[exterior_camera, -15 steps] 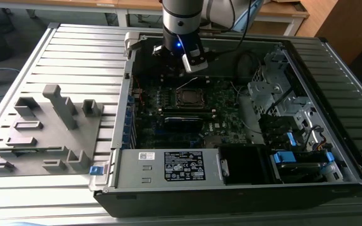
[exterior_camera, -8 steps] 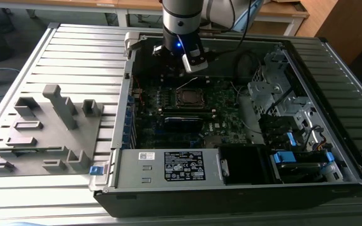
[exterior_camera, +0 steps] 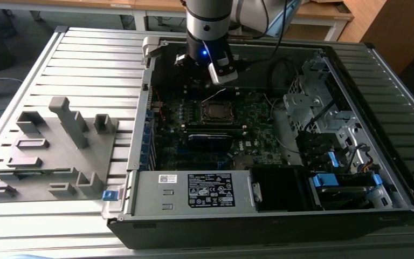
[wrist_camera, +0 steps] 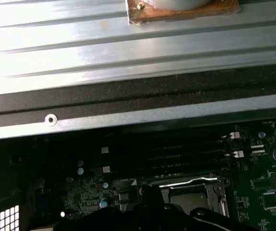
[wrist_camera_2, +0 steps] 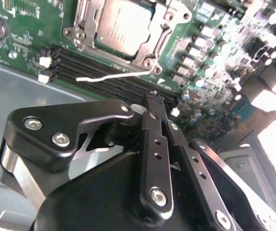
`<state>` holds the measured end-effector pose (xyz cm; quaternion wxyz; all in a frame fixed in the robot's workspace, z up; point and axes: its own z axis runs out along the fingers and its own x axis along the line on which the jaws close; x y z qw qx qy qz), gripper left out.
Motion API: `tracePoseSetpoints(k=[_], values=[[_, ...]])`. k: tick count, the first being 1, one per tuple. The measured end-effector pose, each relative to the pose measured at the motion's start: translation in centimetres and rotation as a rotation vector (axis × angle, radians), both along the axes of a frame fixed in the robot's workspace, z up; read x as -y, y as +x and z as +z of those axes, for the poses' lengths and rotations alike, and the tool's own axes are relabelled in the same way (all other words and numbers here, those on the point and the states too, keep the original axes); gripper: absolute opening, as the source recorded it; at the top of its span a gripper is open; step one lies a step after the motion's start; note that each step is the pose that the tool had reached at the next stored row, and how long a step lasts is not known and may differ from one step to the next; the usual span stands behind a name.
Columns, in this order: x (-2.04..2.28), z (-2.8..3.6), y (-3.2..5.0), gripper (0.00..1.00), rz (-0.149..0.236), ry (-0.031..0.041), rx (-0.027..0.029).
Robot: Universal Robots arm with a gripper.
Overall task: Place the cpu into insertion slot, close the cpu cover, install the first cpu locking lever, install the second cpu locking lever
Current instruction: 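Install the first cpu locking lever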
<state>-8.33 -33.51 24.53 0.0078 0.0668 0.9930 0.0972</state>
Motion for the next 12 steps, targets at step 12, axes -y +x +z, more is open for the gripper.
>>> tracePoseSetpoints(k=[12], values=[[-0.01,-0.24,0.30,0.11,0.000,-0.0020,-0.0001]])
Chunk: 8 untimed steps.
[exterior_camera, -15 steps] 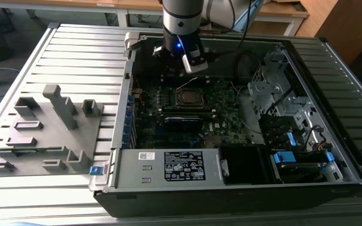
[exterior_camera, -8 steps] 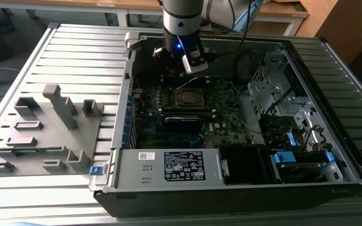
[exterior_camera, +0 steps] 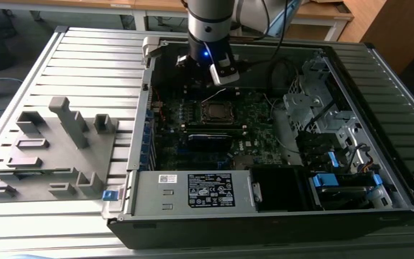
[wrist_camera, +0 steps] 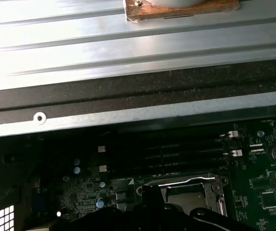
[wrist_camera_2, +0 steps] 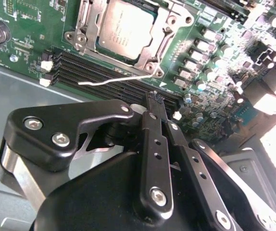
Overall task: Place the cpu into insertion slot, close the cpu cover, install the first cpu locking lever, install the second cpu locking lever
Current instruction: 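Install the first cpu locking lever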
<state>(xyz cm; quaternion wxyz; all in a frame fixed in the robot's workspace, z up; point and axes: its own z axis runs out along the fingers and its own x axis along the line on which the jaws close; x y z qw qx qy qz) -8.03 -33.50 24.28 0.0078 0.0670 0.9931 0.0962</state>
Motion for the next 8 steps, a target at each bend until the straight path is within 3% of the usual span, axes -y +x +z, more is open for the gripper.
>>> tracePoseSetpoints(k=[8], values=[[-0.01,-0.21,0.66,0.11,0.000,0.0001,0.0001]])
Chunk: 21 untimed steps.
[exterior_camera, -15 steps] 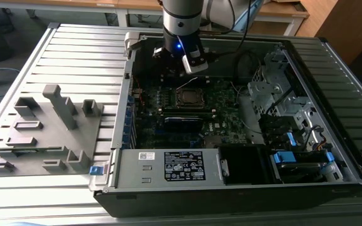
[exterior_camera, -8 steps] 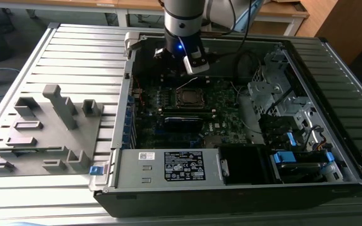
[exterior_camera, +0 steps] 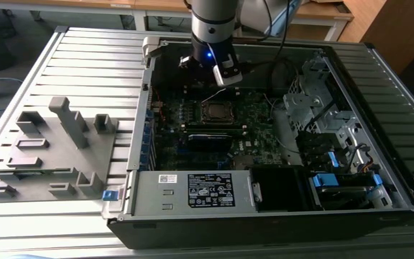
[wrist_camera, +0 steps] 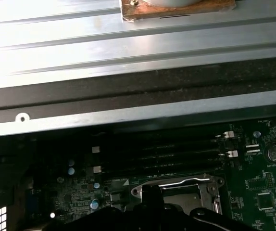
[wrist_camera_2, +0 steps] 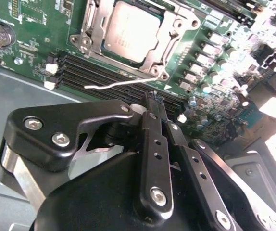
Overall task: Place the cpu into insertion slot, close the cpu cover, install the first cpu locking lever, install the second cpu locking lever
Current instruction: 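Install the first cpu locking lever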
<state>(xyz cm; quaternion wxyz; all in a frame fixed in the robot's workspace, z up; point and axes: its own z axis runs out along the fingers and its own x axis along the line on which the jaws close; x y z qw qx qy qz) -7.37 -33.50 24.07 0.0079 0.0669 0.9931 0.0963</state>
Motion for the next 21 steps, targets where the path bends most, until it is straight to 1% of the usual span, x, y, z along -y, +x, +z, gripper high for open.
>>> tracePoseSetpoints(k=[6,9,10,11,12,13,16,21], values=[[-0.02,-0.17,0.97,0.11,0.000,0.0000,0.0000],[-0.16,-0.32,1.24,0.11,0.000,0.0001,0.0000],[-0.20,-0.40,1.32,0.11,0.000,0.0014,0.0001],[-0.21,-0.47,1.34,0.11,0.000,0.0062,-0.0001],[-0.23,-0.54,1.36,0.11,0.000,0.0148,-0.0001],[-0.23,-0.60,1.38,0.11,0.000,0.0184,0.0000],[-0.24,-0.81,1.53,0.11,0.000,0.0214,0.0000],[-0.34,-1.25,2.43,0.11,0.000,0.0225,0.0000]])
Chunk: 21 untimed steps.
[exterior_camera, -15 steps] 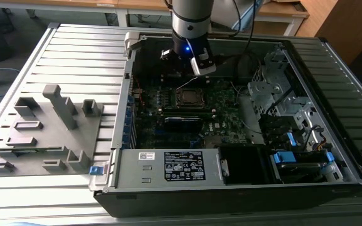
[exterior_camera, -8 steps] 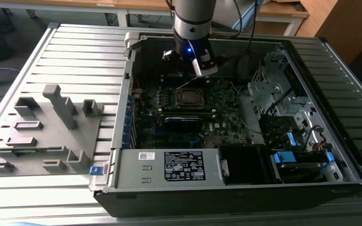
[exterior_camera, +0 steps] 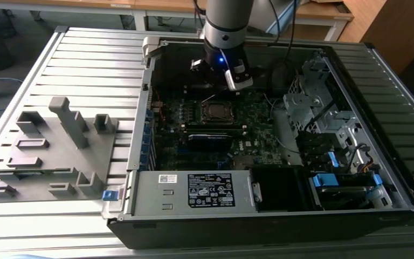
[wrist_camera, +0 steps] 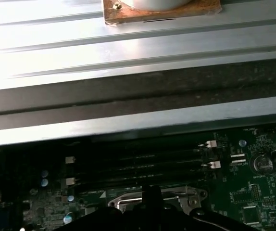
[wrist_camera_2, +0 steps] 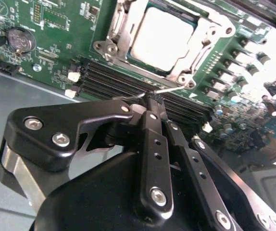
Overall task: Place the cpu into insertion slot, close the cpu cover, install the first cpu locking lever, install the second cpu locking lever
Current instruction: 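Install the first cpu locking lever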
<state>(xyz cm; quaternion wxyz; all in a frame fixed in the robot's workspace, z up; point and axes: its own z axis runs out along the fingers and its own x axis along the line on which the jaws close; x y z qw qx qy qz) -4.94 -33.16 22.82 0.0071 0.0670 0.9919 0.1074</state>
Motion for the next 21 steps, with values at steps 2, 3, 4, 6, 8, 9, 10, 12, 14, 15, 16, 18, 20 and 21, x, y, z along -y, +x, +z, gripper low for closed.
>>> tracePoseSetpoints(k=[2,3,4,6,8,9,10,12,14,15,16,18,20,21], values=[[-0.05,-0.17,0.21,0.11,0.000,0.0009,0.0000],[-0.08,-0.25,0.24,0.11,0.000,0.0016,0.0001],[-0.13,-0.31,0.25,0.11,0.000,0.0023,0.0000],[-0.25,-0.44,0.26,0.11,0.000,0.0030,0.0000],[-0.40,-0.54,0.27,0.11,0.000,0.0034,0.0000],[-0.45,-0.59,0.27,0.11,0.000,0.0039,0.0001],[-0.47,-0.61,0.28,0.11,0.000,0.0039,0.0000],[-0.47,-0.62,0.27,0.11,0.000,0.0037,-0.0001],[-0.47,-0.63,0.27,0.11,0.000,0.0038,-0.0001],[-0.47,-0.63,0.27,0.11,0.000,0.0038,0.0000],[-0.47,-0.63,0.27,0.11,0.000,0.0038,-0.0001],[-0.47,-1.21,0.27,0.11,0.000,0.0038,0.0000],[-0.47,-1.22,0.27,0.11,0.000,0.0038,0.0000],[-0.47,-1.22,0.27,0.11,0.000,0.0038,-0.0001]])
